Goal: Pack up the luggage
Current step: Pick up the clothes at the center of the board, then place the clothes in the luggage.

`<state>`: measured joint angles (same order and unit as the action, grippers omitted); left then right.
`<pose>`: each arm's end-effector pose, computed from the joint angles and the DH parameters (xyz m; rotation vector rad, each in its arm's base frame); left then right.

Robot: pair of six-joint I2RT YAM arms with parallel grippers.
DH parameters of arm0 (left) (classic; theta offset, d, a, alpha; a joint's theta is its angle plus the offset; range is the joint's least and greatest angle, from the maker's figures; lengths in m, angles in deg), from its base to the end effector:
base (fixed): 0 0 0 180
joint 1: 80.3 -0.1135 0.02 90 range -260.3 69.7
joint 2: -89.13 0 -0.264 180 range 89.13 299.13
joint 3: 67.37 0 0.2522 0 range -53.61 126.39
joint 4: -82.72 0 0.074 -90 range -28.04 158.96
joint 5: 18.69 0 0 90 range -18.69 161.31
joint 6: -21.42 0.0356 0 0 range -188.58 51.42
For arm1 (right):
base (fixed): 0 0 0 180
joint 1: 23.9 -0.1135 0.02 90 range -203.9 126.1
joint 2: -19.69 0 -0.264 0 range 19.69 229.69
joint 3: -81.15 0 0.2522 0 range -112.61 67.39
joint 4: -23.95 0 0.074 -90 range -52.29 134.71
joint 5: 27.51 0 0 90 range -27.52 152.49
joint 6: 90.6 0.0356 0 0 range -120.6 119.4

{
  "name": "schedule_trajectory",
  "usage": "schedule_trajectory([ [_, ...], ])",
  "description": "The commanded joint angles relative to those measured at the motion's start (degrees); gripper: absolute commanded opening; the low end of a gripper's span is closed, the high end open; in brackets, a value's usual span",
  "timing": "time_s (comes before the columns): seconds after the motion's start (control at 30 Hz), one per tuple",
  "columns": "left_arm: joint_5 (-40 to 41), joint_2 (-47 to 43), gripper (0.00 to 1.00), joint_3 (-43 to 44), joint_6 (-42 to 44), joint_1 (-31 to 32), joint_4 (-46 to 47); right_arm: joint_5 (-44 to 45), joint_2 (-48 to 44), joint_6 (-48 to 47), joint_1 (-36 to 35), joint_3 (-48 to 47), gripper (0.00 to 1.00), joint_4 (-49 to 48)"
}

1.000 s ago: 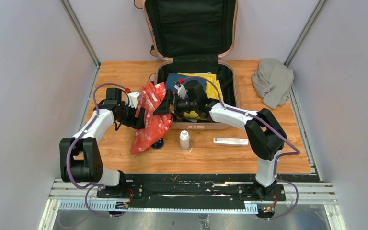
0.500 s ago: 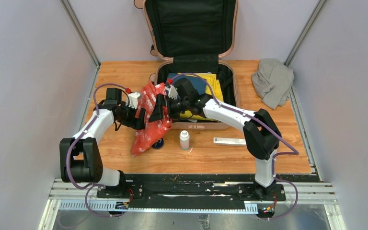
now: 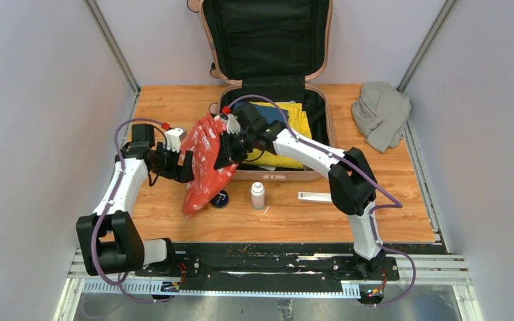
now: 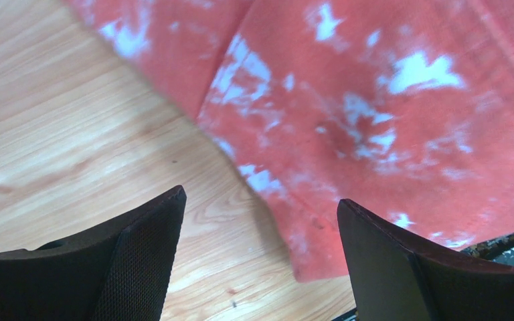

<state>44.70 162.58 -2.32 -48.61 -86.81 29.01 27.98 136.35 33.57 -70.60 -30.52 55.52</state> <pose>0.2440 0.0118 0.2362 0.4446 2.4982 -0.4391 0.3095 0.3579 0.2659 -0.6465 2.3876 1.3757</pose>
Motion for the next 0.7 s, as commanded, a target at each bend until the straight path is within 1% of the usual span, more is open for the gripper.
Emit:
schedule_trajectory([
  [0.0, -0.01, -2.64, 0.89, 3.15, 2.16, -3.91, -2.92, -1.87, -1.37, -9.65, 1.02, -10.78, 0.0, 2.41],
  [0.1, 2.22, -3.38, 0.89, 4.13, 2.18, -5.0, -2.9, -3.41, -1.89, -13.67, 3.77, -16.92, 0.0, 5.71],
  [0.2, 3.37, -4.03, 0.89, 4.56, 2.23, -5.1, -3.17, -5.84, -1.92, -13.18, 8.98, -19.83, 0.0, 8.35],
  [0.4, 2.64, -4.48, 0.89, 5.44, 1.16, -5.1, -3.36, -6.39, -4.11, -13.31, 19.8, -12.3, 0.0, 8.17],
  [0.47, 2.25, -4.38, 0.89, 5.68, 0.83, -5.1, -3.4, -6.04, -3.92, -13.6, 22.3, -9.29, 0.0, 7.7],
  [0.57, 2.01, -4.13, 0.89, 6.09, 0.64, -5.1, -3.65, -6.48, -3.0, -11.42, 25.37, -5.64, 0.0, 5.33],
  [0.67, 2.05, -4.17, 0.89, 6.11, 0.62, -5.1, -3.63, -5.53, -2.65, -10.28, 26.83, -2.4, 0.0, 3.25],
])
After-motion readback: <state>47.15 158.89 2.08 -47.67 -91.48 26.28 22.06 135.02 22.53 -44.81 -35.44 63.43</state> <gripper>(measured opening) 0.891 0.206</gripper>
